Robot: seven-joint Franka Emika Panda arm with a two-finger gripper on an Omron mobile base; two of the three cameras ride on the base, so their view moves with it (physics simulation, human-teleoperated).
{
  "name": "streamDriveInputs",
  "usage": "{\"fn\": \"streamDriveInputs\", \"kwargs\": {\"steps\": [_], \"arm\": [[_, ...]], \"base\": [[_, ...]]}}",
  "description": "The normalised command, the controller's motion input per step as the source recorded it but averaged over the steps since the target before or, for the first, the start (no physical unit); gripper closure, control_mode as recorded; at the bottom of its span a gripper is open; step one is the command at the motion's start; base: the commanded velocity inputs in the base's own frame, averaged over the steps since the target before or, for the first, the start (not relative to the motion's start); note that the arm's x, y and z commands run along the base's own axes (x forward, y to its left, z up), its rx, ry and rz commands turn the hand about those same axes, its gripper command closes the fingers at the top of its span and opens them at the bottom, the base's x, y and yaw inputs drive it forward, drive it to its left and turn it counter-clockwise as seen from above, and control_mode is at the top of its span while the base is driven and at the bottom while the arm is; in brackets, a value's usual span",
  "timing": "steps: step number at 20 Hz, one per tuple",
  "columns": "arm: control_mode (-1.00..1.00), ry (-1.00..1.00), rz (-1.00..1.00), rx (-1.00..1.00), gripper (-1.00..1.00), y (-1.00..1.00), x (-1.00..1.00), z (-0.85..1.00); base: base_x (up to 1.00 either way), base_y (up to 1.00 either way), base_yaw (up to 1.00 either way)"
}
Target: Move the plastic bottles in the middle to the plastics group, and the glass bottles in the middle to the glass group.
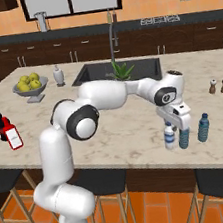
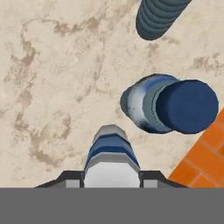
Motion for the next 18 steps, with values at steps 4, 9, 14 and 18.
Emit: {"fn": "streamDriveInputs", "kwargs": {"steps": [4,9,14,18], "arm": [[-1.0,0.01,-0.19,0.0,1.0,-0.4,-0.08,0.0],[-1.0,0.0,-0.15,0.0,1.0,-0.03,-0.03,-0.02],[-1.0,0.0,-0.1,-0.02,1.0,0.0,-0.05,-0.07],[-1.0,0.0,-0.09,-0.03,-1.0,0.0,-0.07,-0.09]], "base": [[0.0,0.0,0.0],[0.0,0.0,0.0],[0.0,0.0,0.0],[0.0,0.0,0.0]]}}
